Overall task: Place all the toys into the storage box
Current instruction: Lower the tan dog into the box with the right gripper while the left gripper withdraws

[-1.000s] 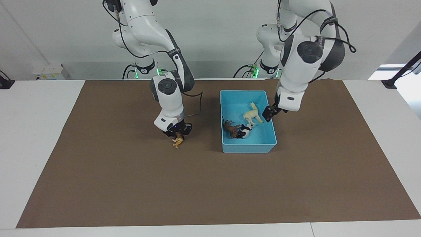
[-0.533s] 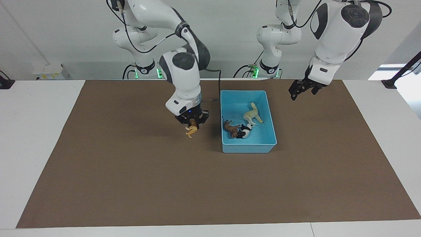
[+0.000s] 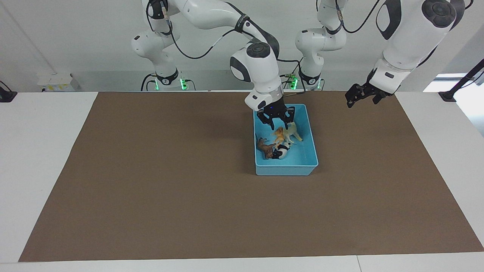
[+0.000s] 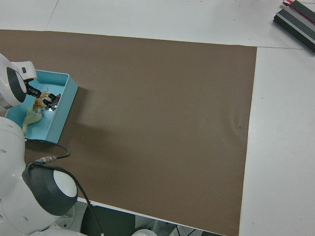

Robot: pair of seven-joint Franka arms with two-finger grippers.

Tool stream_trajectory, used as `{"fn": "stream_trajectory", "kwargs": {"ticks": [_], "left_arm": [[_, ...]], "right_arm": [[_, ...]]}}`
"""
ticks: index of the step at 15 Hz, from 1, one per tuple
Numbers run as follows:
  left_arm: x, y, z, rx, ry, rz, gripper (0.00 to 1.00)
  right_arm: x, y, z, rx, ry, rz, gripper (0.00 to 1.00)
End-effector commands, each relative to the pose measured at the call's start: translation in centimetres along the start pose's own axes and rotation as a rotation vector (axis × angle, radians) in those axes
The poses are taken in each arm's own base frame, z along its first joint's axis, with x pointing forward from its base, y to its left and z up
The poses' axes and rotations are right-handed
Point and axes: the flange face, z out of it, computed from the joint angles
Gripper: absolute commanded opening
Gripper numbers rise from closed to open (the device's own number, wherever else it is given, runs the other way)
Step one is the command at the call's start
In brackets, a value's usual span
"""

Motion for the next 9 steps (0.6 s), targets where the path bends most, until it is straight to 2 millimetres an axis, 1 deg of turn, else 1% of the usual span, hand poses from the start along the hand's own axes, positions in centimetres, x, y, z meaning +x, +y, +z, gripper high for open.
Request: {"fn": "stream_trajectory", "kwargs": {"ticks": [1,2,3,4,6,7,8,9], "left_arm": [[-1.0,0.1,0.3,0.001,-0.032,0.03,1.0],[-1.2,-0.2,0.2,0.001,-0.03,0.038,1.0],[-1.2,-0.2,0.2,0.001,-0.026,0.086,1.0],[-1.2,-0.3,0.0,0.002,-0.025,0.117,1.0],[-1.2,-0.5,0.2,0.002,-0.023,0.114,1.0],[-1.4,-0.6,0.8,0.003,-0.035,0.12,1.0],[-1.6,-1.1,1.0,0.003,-0.04,0.114,1.0],[-1.6,-1.4,1.2,0.003,-0.048,0.108,1.0]], "right_arm": [[0.6,-0.3,-3.5,-0.004,-0.033,0.072,1.0],[1.1,-0.1,-4.3,-0.025,-0.034,0.071,1.0],[1.9,0.5,-5.4,-0.041,-0.025,0.074,1.0],[3.5,1.5,-7.9,-0.045,0.014,0.072,1.0],[6.6,4.1,-11.5,-0.064,0.064,0.043,1.0],[8.4,5.7,-13.1,-0.084,0.095,-0.01,1.0],[10.5,7.9,-14.6,-0.119,0.129,-0.08,1.0],[13.3,11.1,-16.3,-0.165,0.147,-0.167,1.0]]}}
